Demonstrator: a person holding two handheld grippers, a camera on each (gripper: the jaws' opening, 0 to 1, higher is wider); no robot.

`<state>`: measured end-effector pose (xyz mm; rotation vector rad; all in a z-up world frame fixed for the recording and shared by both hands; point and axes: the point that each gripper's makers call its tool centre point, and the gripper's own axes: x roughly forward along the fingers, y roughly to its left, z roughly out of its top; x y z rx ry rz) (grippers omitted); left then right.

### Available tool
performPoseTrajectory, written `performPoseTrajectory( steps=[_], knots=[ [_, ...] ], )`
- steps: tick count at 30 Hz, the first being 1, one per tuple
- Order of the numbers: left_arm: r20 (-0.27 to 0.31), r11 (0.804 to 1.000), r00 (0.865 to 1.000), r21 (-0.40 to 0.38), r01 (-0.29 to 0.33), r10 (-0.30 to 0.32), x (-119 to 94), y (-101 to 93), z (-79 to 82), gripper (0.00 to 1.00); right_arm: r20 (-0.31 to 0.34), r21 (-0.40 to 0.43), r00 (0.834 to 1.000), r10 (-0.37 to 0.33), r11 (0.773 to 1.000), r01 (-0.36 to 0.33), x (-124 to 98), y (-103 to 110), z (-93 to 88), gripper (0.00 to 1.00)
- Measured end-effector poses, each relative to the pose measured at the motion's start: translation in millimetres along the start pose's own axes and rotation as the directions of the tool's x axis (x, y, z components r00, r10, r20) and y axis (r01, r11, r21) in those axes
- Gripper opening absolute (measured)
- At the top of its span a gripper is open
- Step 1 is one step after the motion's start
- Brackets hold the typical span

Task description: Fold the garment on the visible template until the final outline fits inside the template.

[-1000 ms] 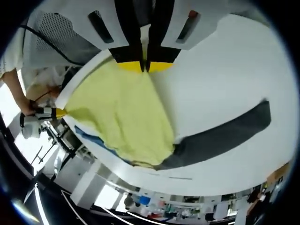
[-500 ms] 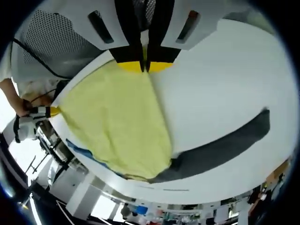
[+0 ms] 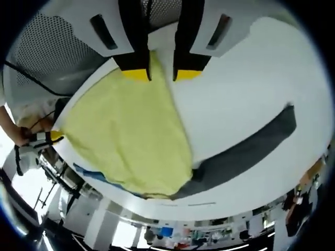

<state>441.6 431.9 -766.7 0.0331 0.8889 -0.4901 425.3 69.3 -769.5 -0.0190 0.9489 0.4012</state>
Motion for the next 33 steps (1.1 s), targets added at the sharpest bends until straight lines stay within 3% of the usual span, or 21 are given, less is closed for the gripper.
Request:
performPoseTrajectory(
  steps=[8,16,23,33],
  knots=[
    [0.094,0.999,0.995,0.043,0.018,-0.022,0.1,-1.2,20.1,0.50,0.147,-0.050,0.988,0.046,0.998,-0.039,-8.4,1.2,36.4,0.40],
    [0.188,0.996,0.981,0.078,0.042,-0.056,-3.6,-6.5,41.9,0.69,0.240,-0.084,0.966,0.092,0.994,-0.074,-6.5,2.1,70.5,0.55],
    [0.240,0.994,0.967,0.094,0.062,-0.083,-6.3,-11.1,55.4,0.83,0.286,-0.116,0.951,0.120,0.989,-0.090,1.9,-0.9,102.6,0.55],
    [0.278,0.988,0.953,0.130,0.085,-0.119,-8.1,-18.7,67.2,0.95,0.276,-0.229,0.953,0.128,0.971,-0.064,24.2,-11.9,133.6,0.53]
  ],
)
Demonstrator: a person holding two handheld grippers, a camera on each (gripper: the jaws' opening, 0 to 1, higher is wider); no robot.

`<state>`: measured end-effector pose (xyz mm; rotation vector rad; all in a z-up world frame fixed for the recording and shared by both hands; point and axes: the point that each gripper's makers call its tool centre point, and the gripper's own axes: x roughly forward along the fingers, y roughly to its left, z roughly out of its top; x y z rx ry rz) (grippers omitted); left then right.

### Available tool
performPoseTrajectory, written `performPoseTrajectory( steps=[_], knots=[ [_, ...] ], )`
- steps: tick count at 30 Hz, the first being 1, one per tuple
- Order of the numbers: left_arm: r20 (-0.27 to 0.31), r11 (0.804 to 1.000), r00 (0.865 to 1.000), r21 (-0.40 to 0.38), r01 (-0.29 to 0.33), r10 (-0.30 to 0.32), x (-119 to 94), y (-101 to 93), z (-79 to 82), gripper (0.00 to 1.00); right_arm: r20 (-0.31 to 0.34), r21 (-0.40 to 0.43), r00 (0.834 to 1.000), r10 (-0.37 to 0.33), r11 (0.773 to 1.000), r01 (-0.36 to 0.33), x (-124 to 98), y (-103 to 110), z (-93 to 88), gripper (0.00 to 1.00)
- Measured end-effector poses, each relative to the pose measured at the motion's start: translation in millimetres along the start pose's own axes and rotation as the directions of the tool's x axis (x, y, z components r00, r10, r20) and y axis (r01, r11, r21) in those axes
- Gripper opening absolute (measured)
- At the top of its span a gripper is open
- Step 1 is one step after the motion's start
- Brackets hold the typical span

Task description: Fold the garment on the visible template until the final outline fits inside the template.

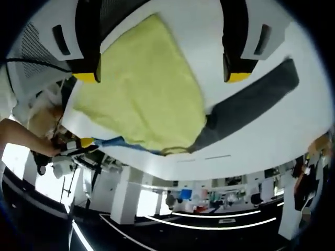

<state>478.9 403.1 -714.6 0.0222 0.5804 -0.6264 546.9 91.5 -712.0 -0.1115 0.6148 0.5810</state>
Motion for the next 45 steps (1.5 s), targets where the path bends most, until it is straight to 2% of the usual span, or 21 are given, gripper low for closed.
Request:
performPoseTrajectory(
  steps=[3,12,18,24,34,38,45],
  knots=[
    [0.015,1.000,1.000,-0.001,0.008,-0.008,0.6,-1.4,4.9,0.99,0.001,-0.024,1.000,0.005,1.000,-0.005,8.4,-3.5,3.9,0.50],
    [0.026,1.000,1.000,0.016,0.017,-0.017,2.4,-1.5,10.4,0.99,-0.041,-0.115,0.999,0.005,0.993,-0.009,37.8,-17.6,4.6,0.38],
    [0.032,1.000,0.999,0.007,0.015,-0.015,3.6,-0.8,12.3,0.99,-0.106,-0.209,0.994,-0.013,0.978,-0.009,58.4,-25.6,-4.2,0.30],
    [0.020,1.000,1.000,-0.003,0.015,-0.015,4.7,0.8,8.5,0.99,-0.130,-0.247,0.991,-0.032,0.969,-0.002,79.6,-39.2,-11.0,0.24],
    [-0.005,1.000,1.000,-0.014,0.020,-0.020,6.3,2.1,3.4,0.99,-0.133,-0.208,0.990,-0.039,0.978,0.010,100.1,-42.9,-10.0,0.11],
    [0.028,0.999,0.999,-0.023,0.024,-0.024,7.2,1.7,8.2,0.99,-0.124,-0.175,0.990,-0.060,0.984,0.037,102.0,-48.7,-9.8,0.00],
    [0.021,0.999,0.999,-0.026,0.030,-0.030,9.4,-0.1,6.4,0.99,-0.075,-0.137,0.989,-0.128,0.984,0.117,99.4,-65.4,7.0,0.00]
  ],
)
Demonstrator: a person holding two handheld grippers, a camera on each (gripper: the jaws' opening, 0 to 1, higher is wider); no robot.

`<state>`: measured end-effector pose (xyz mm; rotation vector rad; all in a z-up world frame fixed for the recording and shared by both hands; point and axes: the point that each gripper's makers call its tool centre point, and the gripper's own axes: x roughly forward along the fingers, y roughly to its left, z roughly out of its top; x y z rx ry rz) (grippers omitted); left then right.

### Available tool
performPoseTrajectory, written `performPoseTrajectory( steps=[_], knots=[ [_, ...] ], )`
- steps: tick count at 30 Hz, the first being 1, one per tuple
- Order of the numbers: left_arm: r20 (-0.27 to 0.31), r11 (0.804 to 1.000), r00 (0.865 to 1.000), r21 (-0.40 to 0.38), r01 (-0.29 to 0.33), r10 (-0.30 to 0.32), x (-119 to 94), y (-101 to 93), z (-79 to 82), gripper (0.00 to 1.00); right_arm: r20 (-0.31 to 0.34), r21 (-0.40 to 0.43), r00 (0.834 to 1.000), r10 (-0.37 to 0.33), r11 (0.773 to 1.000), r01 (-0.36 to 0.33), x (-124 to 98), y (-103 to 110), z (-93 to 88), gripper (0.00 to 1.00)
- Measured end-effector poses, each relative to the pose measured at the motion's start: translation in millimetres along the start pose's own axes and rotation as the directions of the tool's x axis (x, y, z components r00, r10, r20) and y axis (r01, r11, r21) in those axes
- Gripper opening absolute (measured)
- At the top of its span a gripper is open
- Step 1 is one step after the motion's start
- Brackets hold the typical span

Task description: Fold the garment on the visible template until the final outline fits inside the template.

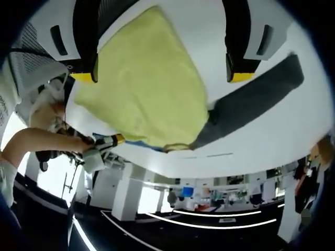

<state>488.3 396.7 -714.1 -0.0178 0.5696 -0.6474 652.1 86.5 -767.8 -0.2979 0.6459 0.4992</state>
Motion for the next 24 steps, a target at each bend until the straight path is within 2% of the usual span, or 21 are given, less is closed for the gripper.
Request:
performPoseTrajectory(
  steps=[6,14,16,18,20,24],
  knots=[
    [-0.003,1.000,1.000,0.005,0.003,-0.003,0.5,-0.5,0.2,0.99,-0.033,-0.028,0.999,-0.033,0.999,0.032,2.3,-8.1,2.4,0.00],
    [-0.002,1.000,1.000,0.006,0.002,-0.002,0.1,0.6,0.6,0.99,-0.054,-0.004,0.998,-0.043,0.999,0.043,6.7,-12.3,-3.0,0.00],
    [-0.003,1.000,1.000,0.006,0.002,-0.002,0.2,0.6,0.1,0.99,-0.052,0.028,0.998,-0.042,0.999,0.044,5.5,-11.2,-2.6,0.00],
    [-0.003,1.000,1.000,0.006,0.001,-0.001,0.2,0.8,0.2,0.99,-0.042,0.098,0.999,-0.030,0.995,0.034,3.6,-10.4,-0.8,0.00],
    [-0.003,1.000,1.000,0.006,0.000,0.000,0.2,0.9,0.2,0.99,-0.040,0.150,0.999,-0.032,0.988,0.038,-1.0,-13.0,-0.2,0.06],
    [-0.005,1.000,1.000,0.012,0.004,-0.004,0.7,-0.2,0.7,0.99,-0.043,0.178,0.999,-0.031,0.983,0.038,-15.4,-14.3,-1.6,0.21]
  ],
)
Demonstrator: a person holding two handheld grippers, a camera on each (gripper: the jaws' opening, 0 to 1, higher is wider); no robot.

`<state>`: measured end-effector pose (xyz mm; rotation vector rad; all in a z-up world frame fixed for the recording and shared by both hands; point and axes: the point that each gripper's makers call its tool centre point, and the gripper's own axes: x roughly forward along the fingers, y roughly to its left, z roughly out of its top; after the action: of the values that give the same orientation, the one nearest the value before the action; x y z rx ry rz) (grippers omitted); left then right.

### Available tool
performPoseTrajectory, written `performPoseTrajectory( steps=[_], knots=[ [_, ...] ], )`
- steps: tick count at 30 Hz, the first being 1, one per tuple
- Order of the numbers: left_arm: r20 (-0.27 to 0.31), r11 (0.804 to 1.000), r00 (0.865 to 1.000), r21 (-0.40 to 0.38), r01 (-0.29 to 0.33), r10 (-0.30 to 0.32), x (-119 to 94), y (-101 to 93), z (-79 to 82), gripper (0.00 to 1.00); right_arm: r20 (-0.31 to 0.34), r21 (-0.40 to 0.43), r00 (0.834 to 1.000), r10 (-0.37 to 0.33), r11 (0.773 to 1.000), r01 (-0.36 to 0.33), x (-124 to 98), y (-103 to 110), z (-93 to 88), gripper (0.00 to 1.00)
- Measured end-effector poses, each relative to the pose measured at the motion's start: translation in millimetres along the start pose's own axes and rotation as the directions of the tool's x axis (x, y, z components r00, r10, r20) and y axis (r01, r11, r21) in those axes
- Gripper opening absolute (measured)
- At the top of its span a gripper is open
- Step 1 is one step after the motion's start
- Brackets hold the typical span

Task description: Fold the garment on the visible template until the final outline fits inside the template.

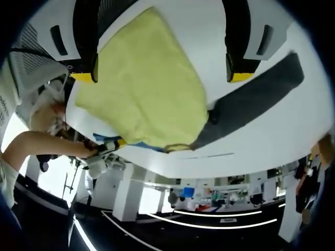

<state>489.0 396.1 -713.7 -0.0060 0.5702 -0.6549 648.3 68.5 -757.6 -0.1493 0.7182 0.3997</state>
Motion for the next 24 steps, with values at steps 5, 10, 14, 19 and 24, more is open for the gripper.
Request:
performPoseTrajectory(
  steps=[5,10,14,19,24],
  knots=[
    [0.007,1.000,1.000,0.004,0.000,0.000,0.0,0.0,2.4,0.99,0.006,0.068,1.000,-0.010,0.998,0.010,-18.3,-8.3,-2.6,0.35],
    [0.011,1.000,1.000,0.011,0.002,-0.002,0.2,-1.7,4.4,0.99,0.011,0.127,1.000,-0.028,0.992,0.027,-33.2,-20.6,-5.2,0.50],
    [0.016,1.000,1.000,0.015,0.001,-0.001,0.0,-2.3,5.8,0.99,0.002,0.157,0.998,-0.059,0.986,0.058,-45.5,-35.1,-11.6,0.58],
    [0.016,1.000,1.000,0.016,0.003,-0.003,0.2,-3.4,5.3,0.99,-0.006,0.223,0.995,-0.100,0.970,0.099,-59.6,-54.2,-20.3,0.64],
    [0.020,1.000,1.000,0.012,0.003,-0.003,-0.3,-4.1,5.5,0.99,-0.021,0.273,0.989,-0.144,0.951,0.145,-73.8,-81.4,-36.2,0.65]
  ],
)
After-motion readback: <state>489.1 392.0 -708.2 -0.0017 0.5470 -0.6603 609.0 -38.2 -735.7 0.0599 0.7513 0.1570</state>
